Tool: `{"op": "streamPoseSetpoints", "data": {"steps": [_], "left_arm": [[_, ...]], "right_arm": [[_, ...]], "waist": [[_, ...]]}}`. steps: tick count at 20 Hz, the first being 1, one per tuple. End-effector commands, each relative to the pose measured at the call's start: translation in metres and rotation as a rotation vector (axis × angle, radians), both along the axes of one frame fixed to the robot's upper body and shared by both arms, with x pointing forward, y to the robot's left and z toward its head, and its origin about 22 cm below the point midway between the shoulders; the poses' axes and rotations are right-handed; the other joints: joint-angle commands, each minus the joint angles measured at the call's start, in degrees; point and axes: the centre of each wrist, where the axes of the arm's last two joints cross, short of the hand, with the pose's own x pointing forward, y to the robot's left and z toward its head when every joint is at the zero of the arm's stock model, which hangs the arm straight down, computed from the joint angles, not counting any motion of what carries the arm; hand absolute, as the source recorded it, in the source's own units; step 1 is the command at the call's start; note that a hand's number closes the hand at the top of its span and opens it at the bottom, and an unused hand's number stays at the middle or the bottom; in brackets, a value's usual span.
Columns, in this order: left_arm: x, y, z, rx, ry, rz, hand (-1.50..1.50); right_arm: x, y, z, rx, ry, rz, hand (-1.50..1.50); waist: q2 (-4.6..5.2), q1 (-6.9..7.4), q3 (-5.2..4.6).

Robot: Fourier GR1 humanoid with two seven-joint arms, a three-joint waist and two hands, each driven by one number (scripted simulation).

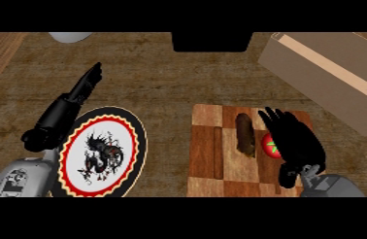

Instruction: Pick the tomato from the cutting board and place it in the cardboard box

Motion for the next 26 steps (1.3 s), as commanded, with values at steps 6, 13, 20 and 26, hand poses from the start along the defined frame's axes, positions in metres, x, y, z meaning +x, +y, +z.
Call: {"op": "streamPoseSetpoints", "data": {"steps": [6, 13, 20, 26], "left_arm": [[0.002, -0.011, -0.003, 0.016, -0.017, 0.000, 0.00], [0.011, -0.010, 0.008, 0.012, -0.004, 0.008, 0.00], [0.017, -0.019, 0.000, -0.008, 0.003, -0.027, 0.00], [0.001, -0.014, -0.012, -0.008, -0.020, -0.044, 0.00]], "right_arm": [[0.013, -0.004, -0.028, 0.026, 0.014, 0.128, 1.50], [0.015, -0.001, -0.029, 0.021, -0.144, 0.210, 1.50], [0.060, 0.049, -0.015, 0.211, -0.142, 0.352, 1.50], [0.118, 0.053, 0.015, 0.365, -0.285, 0.438, 1.50]], "waist": [[0.06, 0.18, 0.01], [0.03, 0.05, 0.01], [0.47, 1.17, 0.04], [0.47, 1.67, 0.04]]}}
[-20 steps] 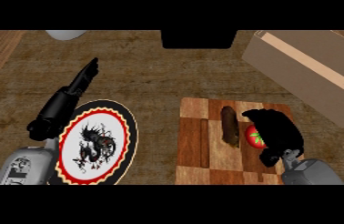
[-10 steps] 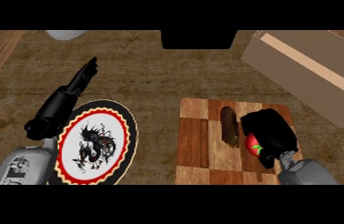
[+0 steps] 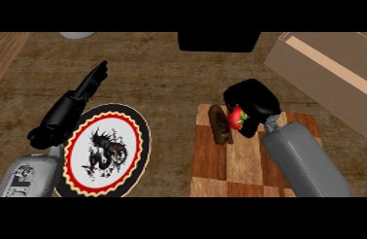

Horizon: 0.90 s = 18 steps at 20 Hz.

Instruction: Pick the tomato from the cutting board and place it in the cardboard box

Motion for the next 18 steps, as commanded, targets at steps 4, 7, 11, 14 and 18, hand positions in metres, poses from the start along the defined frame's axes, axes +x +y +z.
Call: {"op": "streamPoseSetpoints", "data": {"steps": [4, 7, 11, 14, 18], "left_arm": [[-0.004, 0.007, -0.009, 0.015, 0.017, 0.027, 0.00], [0.003, 0.001, 0.001, -0.009, 0.028, 0.031, 0.00], [-0.007, 0.019, 0.006, 0.011, 0.018, 0.034, 0.00], [0.003, 0.007, -0.004, 0.004, 0.013, 0.043, 0.00], [-0.006, 0.008, -0.002, 0.005, 0.009, 0.027, 0.00]], "right_arm": [[0.037, 0.010, 0.045, 0.058, -0.226, 0.101, 1.50], [0.026, 0.027, 0.087, 0.100, -0.316, 0.100, 1.50], [0.018, 0.014, 0.107, 0.206, -0.361, -0.072, 1.50], [0.028, -0.002, 0.127, 0.324, -0.402, -0.257, 1.50], [0.042, -0.043, 0.159, 0.372, -0.442, -0.422, 1.50]], "waist": [[-0.27, -1.17, 0.04], [-0.57, -1.96, 0.03], [-0.78, -1.98, 0.04], [-0.51, -2.57, 0.02], [-0.50, -1.60, 0.04]]}}
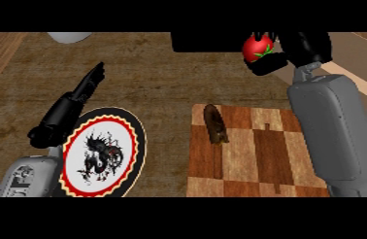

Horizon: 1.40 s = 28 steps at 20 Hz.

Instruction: Pick the tomato from the cutting board and place it in the cardboard box

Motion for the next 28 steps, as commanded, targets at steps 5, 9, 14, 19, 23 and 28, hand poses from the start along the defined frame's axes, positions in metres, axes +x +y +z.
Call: {"op": "streamPoseSetpoints", "data": {"steps": [5, 9, 14, 19, 23, 28], "left_arm": [[0.003, -0.008, 0.007, -0.002, -0.009, -0.004, 0.00], [-0.006, -0.011, 0.009, 0.016, -0.016, -0.015, 0.00], [-0.002, -0.001, 0.001, -0.006, -0.006, -0.007, 0.00], [0.002, -0.012, 0.008, -0.008, 0.001, -0.022, 0.00], [-0.001, -0.007, 0.009, -0.004, -0.024, -0.031, 0.00], [0.014, -0.013, 0.013, 0.008, -0.020, -0.041, 0.00]], "right_arm": [[0.024, -0.083, 0.040, 0.155, -0.046, -0.264, 1.50], [0.046, -0.105, 0.039, 0.177, -0.032, -0.334, 1.50], [0.045, -0.173, 0.027, -0.001, 0.106, -0.357, 1.50], [0.049, -0.195, 0.022, -0.020, 0.382, -0.353, 1.50], [0.039, -0.236, 0.018, -0.043, 0.460, -0.332, 1.50], [0.027, -0.264, 0.007, -0.121, 0.638, -0.357, 1.50]], "waist": [[0.21, 0.66, 0.03], [0.32, 1.30, 0.03], [0.80, 1.51, 0.03], [0.70, 1.66, 0.03], [1.15, 2.81, 0.09], [1.28, 2.65, 0.11]]}}
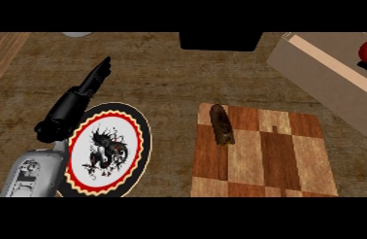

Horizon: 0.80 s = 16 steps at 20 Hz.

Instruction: Pick the tomato from the cutting board and place it in the cardboard box

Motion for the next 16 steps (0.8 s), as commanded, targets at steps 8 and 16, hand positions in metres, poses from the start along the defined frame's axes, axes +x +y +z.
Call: {"op": "streamPoseSetpoints", "data": {"steps": [8, 16], "left_arm": [[-0.001, 0.003, 0.004, 0.004, -0.011, -0.001, 0.00], [-0.009, -0.001, -0.005, -0.003, 0.003, 0.001, 0.00]], "right_arm": [[-0.012, -0.031, -0.001, 0.226, -0.035, 0.235, -1.50], [-0.011, -0.036, -0.001, 0.981, -0.472, 0.075, -1.50]], "waist": [[-0.16, 0.02, 0.09], [-0.29, -0.33, 0.18]]}}
